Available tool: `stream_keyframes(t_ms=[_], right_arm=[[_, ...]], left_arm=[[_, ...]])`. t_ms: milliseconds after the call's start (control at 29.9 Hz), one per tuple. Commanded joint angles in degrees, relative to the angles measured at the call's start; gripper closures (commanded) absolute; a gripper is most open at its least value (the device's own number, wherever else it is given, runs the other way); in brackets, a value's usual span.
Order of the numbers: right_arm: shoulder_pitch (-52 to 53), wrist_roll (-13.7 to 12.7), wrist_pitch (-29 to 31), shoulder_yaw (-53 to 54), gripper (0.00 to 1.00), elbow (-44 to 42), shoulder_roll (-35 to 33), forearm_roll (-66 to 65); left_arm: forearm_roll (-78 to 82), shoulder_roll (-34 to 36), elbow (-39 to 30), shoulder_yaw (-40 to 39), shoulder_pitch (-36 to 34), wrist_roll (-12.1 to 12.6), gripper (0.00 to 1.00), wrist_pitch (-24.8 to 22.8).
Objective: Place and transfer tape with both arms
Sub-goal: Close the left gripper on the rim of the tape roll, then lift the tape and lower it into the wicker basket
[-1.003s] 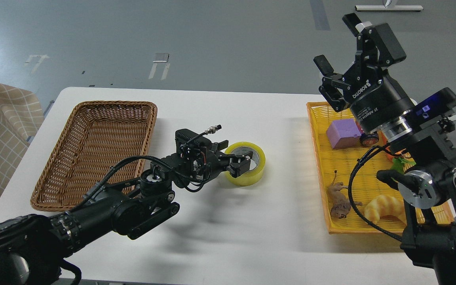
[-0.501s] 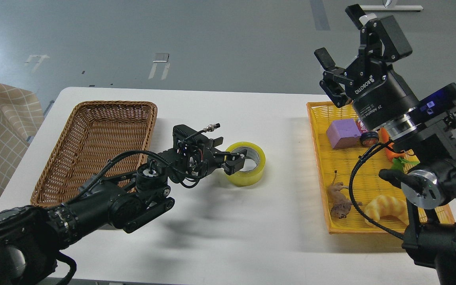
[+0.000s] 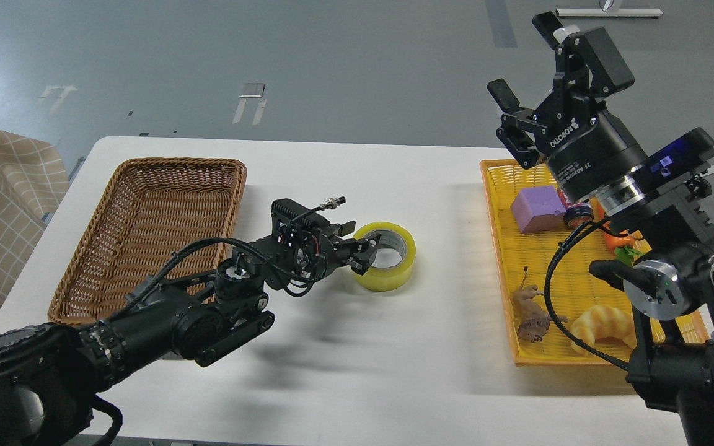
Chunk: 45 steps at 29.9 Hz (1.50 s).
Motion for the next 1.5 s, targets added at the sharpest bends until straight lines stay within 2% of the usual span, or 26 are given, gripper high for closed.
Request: stream_keyframes(t_ms=[0,301,434,468,869,1170,1237,1303,1470], right_arm=[[-0.1,0.0,0.0,0.0,0.0,-0.4,0.0,-0.1],[-0.1,0.0,0.0,0.0,0.0,-0.7,-0.5,-0.1],[-0.1,-0.1,0.0,0.0,0.0,-0.9,-0.4,-0.2],[-0.1,-0.1,0.0,0.0,0.0,-1.2,-0.4,-0.2],[1.3,-0.1,0.0,0.0,0.0,-3.7,-0.4,-0.2],[1.7,-0.1,-0.4,0.0,0.0,-4.2,0.0,-0.2],[1.8,-0.1,-0.4,0.0,0.0,-4.2,0.0,-0.2],[2.2,-0.1,-0.4,0.0,0.0,-4.4,0.0,-0.2],[3.1,-0.1,-0.5,0.0,0.0,-4.6,0.0,-0.2]], left_arm=[[-0.2,0.0,0.0,0.0,0.2,0.1,0.66,-0.2],[-1.6,0.1,0.0,0.0,-0.4,0.0,0.8,-0.3],[-2.4,-0.2,-0.1,-0.1,-1.1,-0.1,0.99,-0.3],[-2.6,-0.2,-0.2,-0.1,-1.3,-0.2,1.0,-0.3],[-7.3,1.5,-0.3,-0.1,-7.0,-0.2,1.0,-0.3],[-7.3,7.7,-0.6,-0.1,-11.6,-0.9,1.0,-0.4],[-7.3,9.4,-0.7,-0.1,-13.2,-1.5,1.0,-0.6],[-7.3,11.4,-0.7,-0.1,-14.5,-3.3,1.0,-1.4],[-7.2,15.2,-1.1,-0.1,-14.2,-5.9,1.0,-1.5]])
